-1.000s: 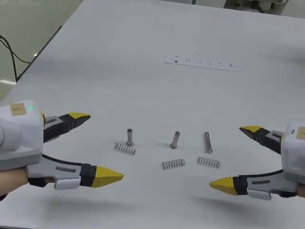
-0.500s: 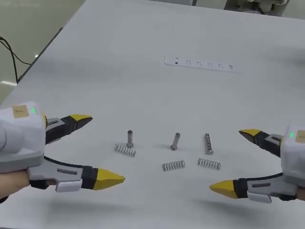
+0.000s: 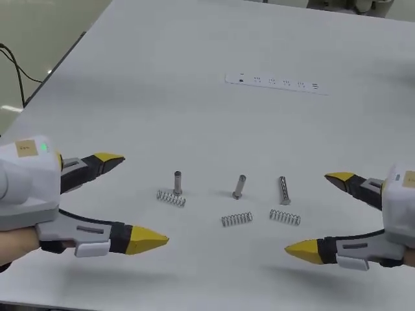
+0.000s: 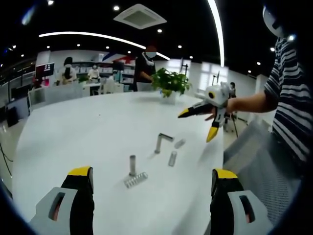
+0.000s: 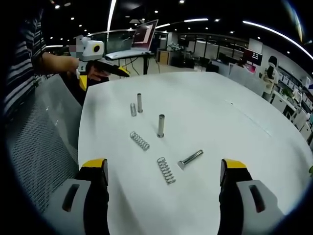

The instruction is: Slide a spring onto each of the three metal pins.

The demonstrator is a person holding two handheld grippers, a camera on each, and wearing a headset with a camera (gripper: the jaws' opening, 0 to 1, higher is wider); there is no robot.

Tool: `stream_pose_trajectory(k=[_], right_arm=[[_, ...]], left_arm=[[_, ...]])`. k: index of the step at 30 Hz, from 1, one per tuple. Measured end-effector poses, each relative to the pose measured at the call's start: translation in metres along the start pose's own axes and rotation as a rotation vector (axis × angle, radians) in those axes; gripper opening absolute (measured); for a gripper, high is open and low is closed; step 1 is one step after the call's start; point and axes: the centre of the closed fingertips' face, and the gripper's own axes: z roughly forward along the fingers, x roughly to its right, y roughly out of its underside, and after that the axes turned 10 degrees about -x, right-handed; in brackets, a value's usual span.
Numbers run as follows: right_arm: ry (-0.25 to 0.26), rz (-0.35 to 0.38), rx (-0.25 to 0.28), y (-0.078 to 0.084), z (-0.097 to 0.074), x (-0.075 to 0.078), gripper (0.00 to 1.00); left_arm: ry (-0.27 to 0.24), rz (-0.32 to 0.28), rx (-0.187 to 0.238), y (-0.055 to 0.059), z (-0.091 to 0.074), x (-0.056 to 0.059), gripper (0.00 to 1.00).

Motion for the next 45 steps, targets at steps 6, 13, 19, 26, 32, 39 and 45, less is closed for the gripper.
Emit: stream_pose_trajectory(k=[6,13,19,26,32,39,45], right_arm=[[-0.006,0.008,0.001,-0.003,0.003,0.0,0.95],[-0.002,0.018,0.009,-0.012,0.004,0.007,0.95],[0.003,0.038,0.008,-0.019,0.009,0.018,0.91],[0.01,0.113,0.03,-0.027,0.012,0.033,0.77],[-0.007,0.176,-0.009,-0.029,0.021,0.039,0.63],[-0.014,0.288,-0.042,-0.029,0.029,0.048,0.51],[-0.015,0.369,-0.073,-0.025,0.037,0.053,0.44]], left_arm=[[-0.005,0.0,0.0,0.0,0.001,-0.006,0.98],[-0.009,-0.001,-0.005,0.001,0.003,-0.011,0.98],[-0.001,-0.006,-0.009,0.005,0.005,-0.008,0.98],[-0.007,-0.006,-0.009,0.005,0.004,-0.009,0.98],[-0.011,-0.005,-0.009,0.004,0.004,-0.01,0.98],[-0.014,-0.006,-0.015,0.006,0.003,-0.009,0.98],[-0.012,-0.008,-0.013,0.007,0.003,-0.008,0.98]])
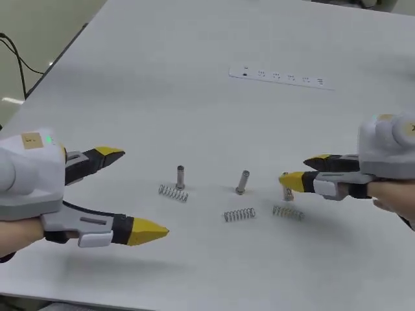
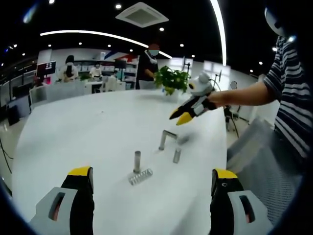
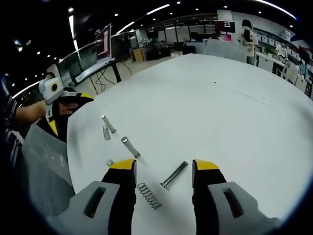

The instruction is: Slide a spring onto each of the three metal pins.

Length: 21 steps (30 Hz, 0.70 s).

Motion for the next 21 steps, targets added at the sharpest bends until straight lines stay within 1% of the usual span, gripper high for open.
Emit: stream_pose_trajectory(k=[4,5,10,12,14,15,18,21], right_arm=[[0.005,0.041,-0.022,0.002,0.005,0.005,0.38],[0.005,0.064,-0.032,0.003,0.007,0.006,0.37],[0.018,0.123,-0.045,0.003,0.013,0.011,0.31],[0.024,0.145,-0.055,0.005,0.016,0.014,0.29],[0.042,0.177,-0.085,0.012,0.02,0.019,0.29],[0.046,0.179,-0.084,0.012,0.021,0.021,0.28],[0.041,0.215,-0.102,0.016,0.026,0.022,0.24],[0.039,0.232,-0.111,0.017,0.03,0.022,0.23]], left_arm=[[0.0,0.001,0.0,-0.001,0.0,0.0,0.98],[0.0,0.001,0.0,-0.001,0.0,0.001,0.98],[0.004,0.006,-0.004,0.0,0.0,0.002,0.98],[0.004,0.007,-0.006,0.0,0.001,0.002,0.98],[0.001,0.007,-0.008,0.0,0.0,0.001,0.98],[-0.003,0.012,-0.011,0.0,0.0,0.001,0.98],[-0.001,0.012,-0.01,0.0,-0.001,0.001,0.98],[-0.005,0.012,-0.013,0.0,-0.001,0.0,0.98]])
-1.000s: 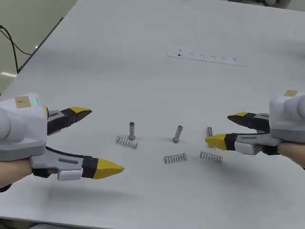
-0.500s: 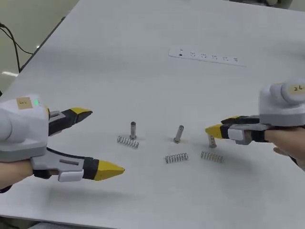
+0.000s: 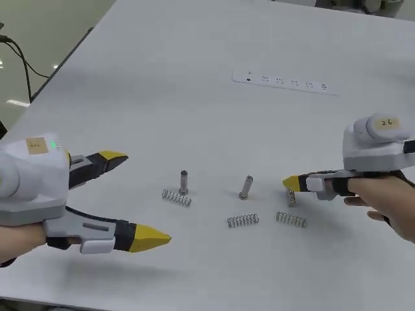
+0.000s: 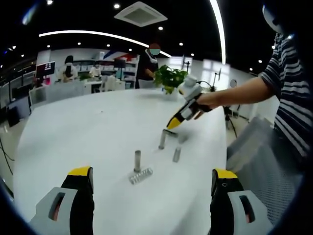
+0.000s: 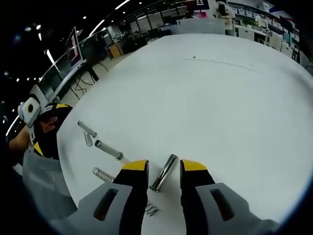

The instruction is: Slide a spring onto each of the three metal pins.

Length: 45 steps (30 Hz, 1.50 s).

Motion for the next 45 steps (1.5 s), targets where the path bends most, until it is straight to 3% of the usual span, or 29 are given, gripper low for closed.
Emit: stream_pose_trajectory(k=[5,8,14,18,25,30,45], right_arm=[[0.027,0.031,-0.031,0.001,0.006,0.005,0.2],[0.033,0.05,-0.035,0.001,0.008,0.009,0.16],[0.042,0.053,-0.075,0.006,0.013,0.008,0.12],[0.047,0.088,-0.068,0.004,0.013,0.009,0.1],[0.075,0.064,-0.077,0.003,0.014,0.007,0.08],[0.069,0.122,-0.082,0.005,0.014,0.005,0.05],[0.069,0.083,-0.049,0.002,0.007,0.004,0.05]], left_arm=[[-0.001,-0.005,-0.008,0.004,0.0,0.0,0.98],[0.027,-0.035,0.013,0.0,0.0,0.004,0.98],[0.02,-0.037,0.023,-0.003,-0.002,0.0,0.98],[0.023,-0.034,0.019,-0.002,-0.001,0.0,0.98],[0.026,-0.029,0.006,0.002,0.001,0.0,0.98],[0.023,-0.031,0.0,0.005,0.001,0.0,0.98],[0.021,-0.038,0.0,0.006,-0.001,0.0,0.98]])
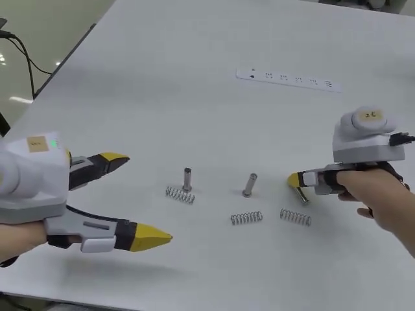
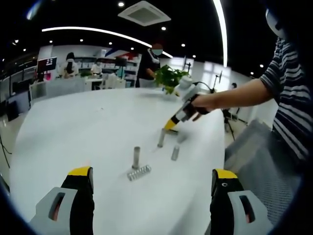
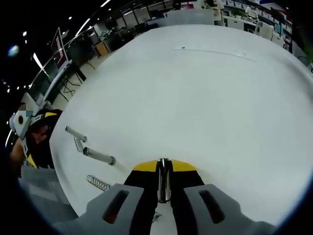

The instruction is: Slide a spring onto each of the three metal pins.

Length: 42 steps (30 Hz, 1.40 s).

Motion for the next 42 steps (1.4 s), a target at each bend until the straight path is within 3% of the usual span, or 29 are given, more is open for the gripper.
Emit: stream_pose_trajectory(k=[19,42], right_arm=[[-0.009,-0.038,0.122,-0.011,-0.027,-0.007,0.05],[0.017,-0.099,0.171,-0.006,-0.035,-0.009,0.05]], left_arm=[[0.009,0.006,-0.002,-0.001,0.002,0.003,0.98],[0.019,0.018,0.003,-0.007,0.005,0.008,0.98]])
